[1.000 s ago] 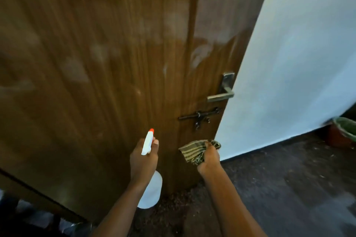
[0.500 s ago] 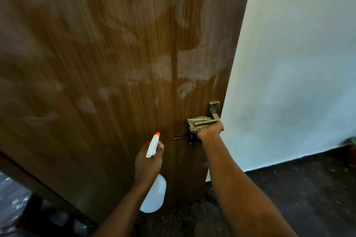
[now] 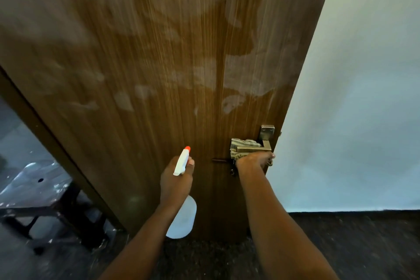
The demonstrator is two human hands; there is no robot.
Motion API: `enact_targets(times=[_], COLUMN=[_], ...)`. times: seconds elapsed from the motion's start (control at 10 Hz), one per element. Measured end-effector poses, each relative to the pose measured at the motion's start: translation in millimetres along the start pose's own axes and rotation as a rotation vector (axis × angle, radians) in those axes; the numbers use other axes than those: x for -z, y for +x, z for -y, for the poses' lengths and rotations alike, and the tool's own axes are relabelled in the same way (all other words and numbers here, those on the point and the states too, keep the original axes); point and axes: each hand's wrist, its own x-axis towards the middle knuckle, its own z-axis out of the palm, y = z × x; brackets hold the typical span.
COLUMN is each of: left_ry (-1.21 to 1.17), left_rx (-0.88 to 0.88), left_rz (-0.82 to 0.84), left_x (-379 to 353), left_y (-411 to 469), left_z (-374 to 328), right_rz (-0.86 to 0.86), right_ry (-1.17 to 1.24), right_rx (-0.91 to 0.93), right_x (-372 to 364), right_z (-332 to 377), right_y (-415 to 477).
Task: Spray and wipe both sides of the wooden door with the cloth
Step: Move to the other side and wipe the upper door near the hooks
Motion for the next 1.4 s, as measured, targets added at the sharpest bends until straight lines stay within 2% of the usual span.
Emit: enact_targets(times=[0.1, 0.2, 0.3, 0.4, 0.5, 0.6, 0.7, 0.9, 1.0, 1.2, 1.4], left_ry=[-0.015, -0.017, -0.010, -0.033, -0.048, -0.059, -0.032, 0.082, 0.132, 0.206, 0.129], left_rx=[-0.001, 0.016, 0.046, 0.078, 0.048, 0.033, 0.007, 0.016, 0.079, 0.161, 0.172], left_rz=[-0.041, -0.114, -0.179, -0.256, -0.355, -0.459, -0.600, -0.891, -1.050, -1.209, -1.347], left_x=[-7, -14, -19, -26, -28, -24, -21, -27, -29, -13, 4], left_y=[-31, -63, -95, -137, -165, -190, -219, -284, -316, -367, -397], left_z=[1, 6, 12, 12, 8, 2, 0, -25, -38, -43, -51], right_rz=[-0.008, -0.012, -0.070, -0.133, -0.104, 0.074, 0.278, 0.549, 0.633, 0.707, 0.692], right_ry=[-0.017, 1.216, 1.430, 1.396, 1.366, 1.291, 1.147, 0.659, 0.534, 0.481, 0.383], right_rx=[0.001, -0.664, -0.626, -0.479, -0.250, 0.075, 0.487, 1.195, 1.440, 1.863, 2.132], right_x=[-9, -20, 5, 37, 64, 82, 85, 55, 47, 25, 1], right_z=[-44, -105, -144, -166, -155, -133, -119, -121, -126, -111, -91], right_y=[-12, -9, -19, -7, -1, -15, -28, -49, -75, -123, -175])
